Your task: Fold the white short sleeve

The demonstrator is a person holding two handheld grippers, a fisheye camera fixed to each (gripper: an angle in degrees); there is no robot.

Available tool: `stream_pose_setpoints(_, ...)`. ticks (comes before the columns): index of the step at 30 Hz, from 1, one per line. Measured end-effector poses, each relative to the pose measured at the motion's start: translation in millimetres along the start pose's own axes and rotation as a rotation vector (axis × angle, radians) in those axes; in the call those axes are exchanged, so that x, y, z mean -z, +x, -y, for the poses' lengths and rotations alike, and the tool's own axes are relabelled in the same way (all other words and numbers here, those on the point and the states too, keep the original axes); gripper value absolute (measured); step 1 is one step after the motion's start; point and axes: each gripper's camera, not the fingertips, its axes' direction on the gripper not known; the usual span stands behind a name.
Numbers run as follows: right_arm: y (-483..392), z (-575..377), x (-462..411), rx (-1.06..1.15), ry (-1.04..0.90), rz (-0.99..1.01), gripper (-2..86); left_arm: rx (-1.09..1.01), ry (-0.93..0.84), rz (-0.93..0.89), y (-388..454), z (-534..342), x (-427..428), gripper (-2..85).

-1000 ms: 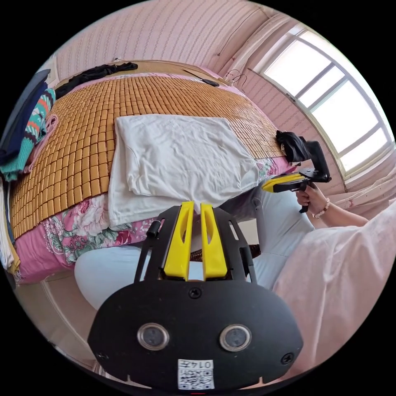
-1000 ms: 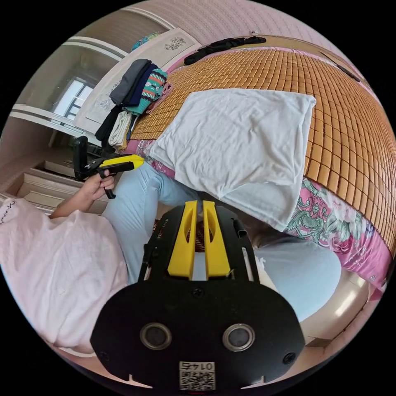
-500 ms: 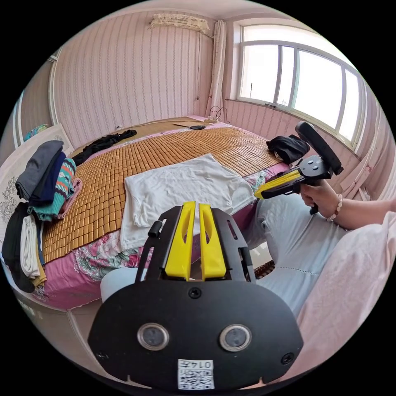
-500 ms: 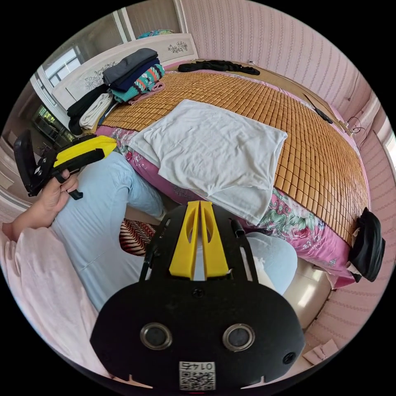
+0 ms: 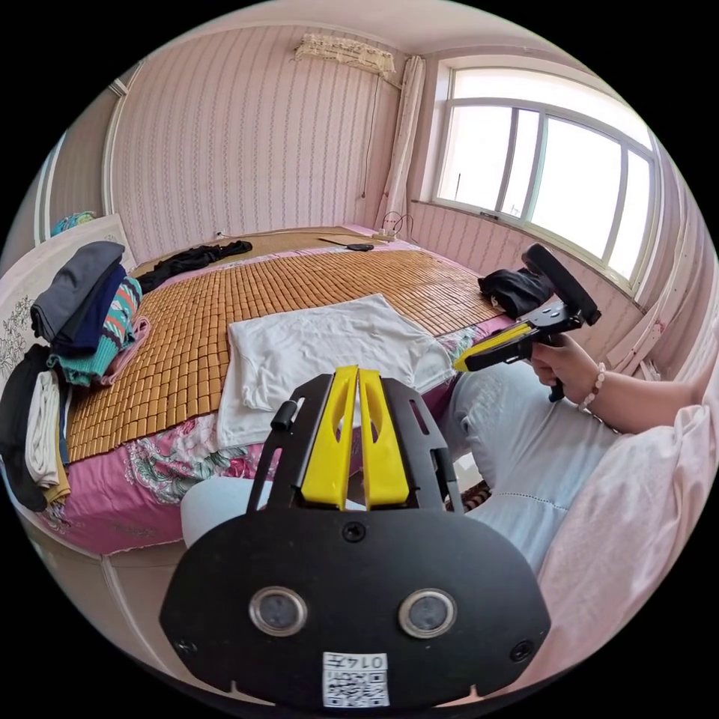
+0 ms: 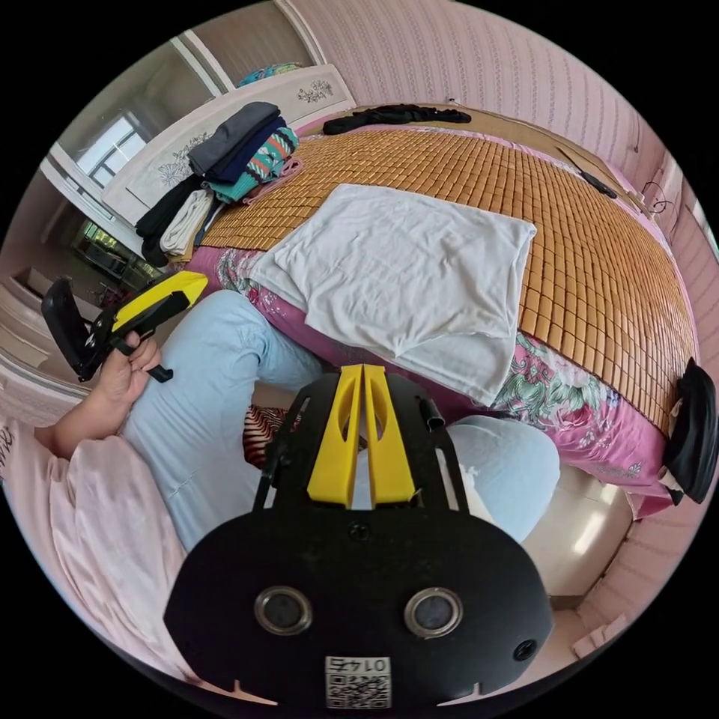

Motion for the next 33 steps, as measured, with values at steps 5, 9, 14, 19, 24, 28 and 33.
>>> stream_pose_setpoints(5,-3,24,-22,0.025,-0.083,-0.023,-0.3,0.001,-0.036,-0.004,-3,4,-21,-1.0)
stream_pose_setpoints(9,1,47,-32,0.047,-0.063,0.017,-0.3,-0.006,-0.061,-0.045,-4,15,-50,-1.0)
stream_pose_setpoints(14,15,128,-58,0.094,-0.08,0.01,-0.3,0.005,-0.119,-0.081,-4,27,-118,-1.0)
stream_pose_setpoints(19,26,228,-91,0.157,-0.149,-0.083,-0.3,0.024,-0.254,-0.052,-13,31,-197,-1.0)
stream_pose_setpoints(24,36,293,-136,0.185,-0.281,-0.162,-0.4,0.032,-0.347,-0.051,-19,19,-238,-1.0)
stream_pose_setpoints(28,47,317,-146,0.198,-0.349,-0.128,-0.4,0.008,-0.283,-0.076,-23,10,-245,-1.0)
stream_pose_setpoints(33,53,362,-140,0.236,-0.378,-0.206,-0.4,-0.059,-0.278,-0.094,-12,13,-246,-1.0)
